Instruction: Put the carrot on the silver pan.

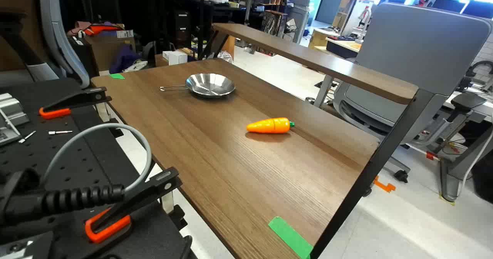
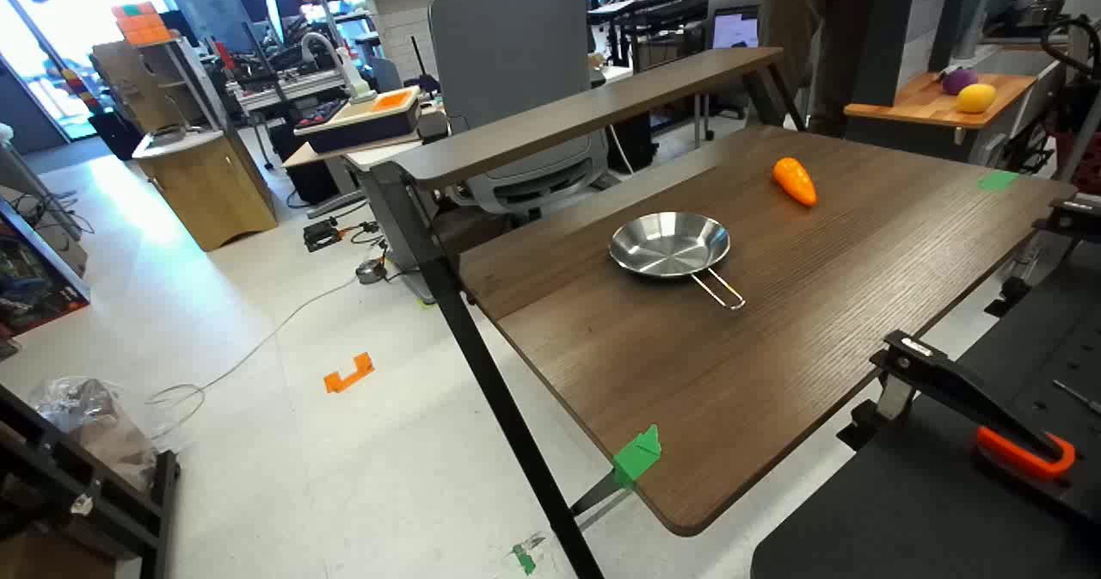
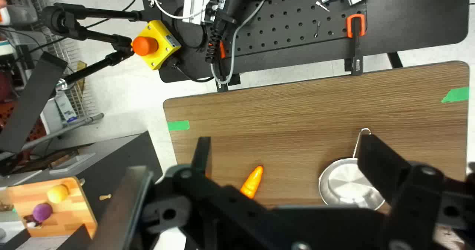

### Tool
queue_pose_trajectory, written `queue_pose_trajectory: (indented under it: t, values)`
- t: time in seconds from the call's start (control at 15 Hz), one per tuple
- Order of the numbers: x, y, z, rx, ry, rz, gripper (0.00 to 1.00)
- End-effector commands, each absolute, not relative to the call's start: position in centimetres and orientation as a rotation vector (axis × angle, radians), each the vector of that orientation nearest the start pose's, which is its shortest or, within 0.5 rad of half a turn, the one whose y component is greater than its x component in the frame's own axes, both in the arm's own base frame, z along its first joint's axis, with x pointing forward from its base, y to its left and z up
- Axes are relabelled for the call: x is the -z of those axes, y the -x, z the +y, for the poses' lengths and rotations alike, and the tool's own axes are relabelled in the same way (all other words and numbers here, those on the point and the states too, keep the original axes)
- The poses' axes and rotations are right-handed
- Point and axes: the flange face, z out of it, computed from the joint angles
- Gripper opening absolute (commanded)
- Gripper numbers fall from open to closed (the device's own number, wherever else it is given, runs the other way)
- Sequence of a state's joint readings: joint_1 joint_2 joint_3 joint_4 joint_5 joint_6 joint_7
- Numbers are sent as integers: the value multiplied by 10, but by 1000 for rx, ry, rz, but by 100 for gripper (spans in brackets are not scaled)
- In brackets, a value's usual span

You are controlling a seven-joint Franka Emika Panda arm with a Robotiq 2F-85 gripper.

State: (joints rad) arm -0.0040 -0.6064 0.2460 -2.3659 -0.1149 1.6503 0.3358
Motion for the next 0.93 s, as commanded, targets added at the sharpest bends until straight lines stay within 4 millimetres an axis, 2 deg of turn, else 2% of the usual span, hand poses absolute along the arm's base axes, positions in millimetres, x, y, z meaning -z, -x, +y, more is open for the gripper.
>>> queue_pose_trajectory:
  t: [0.0, 0.33, 0.47, 0.87]
  values:
    - [-529, -349, 87, -91, 3410, 220, 100]
    - [-513, -354, 72, -155, 3403, 243, 100]
    - [-514, -351, 72, -163, 3414, 256, 100]
    - [-539, -347, 77, -38, 3481, 298, 100]
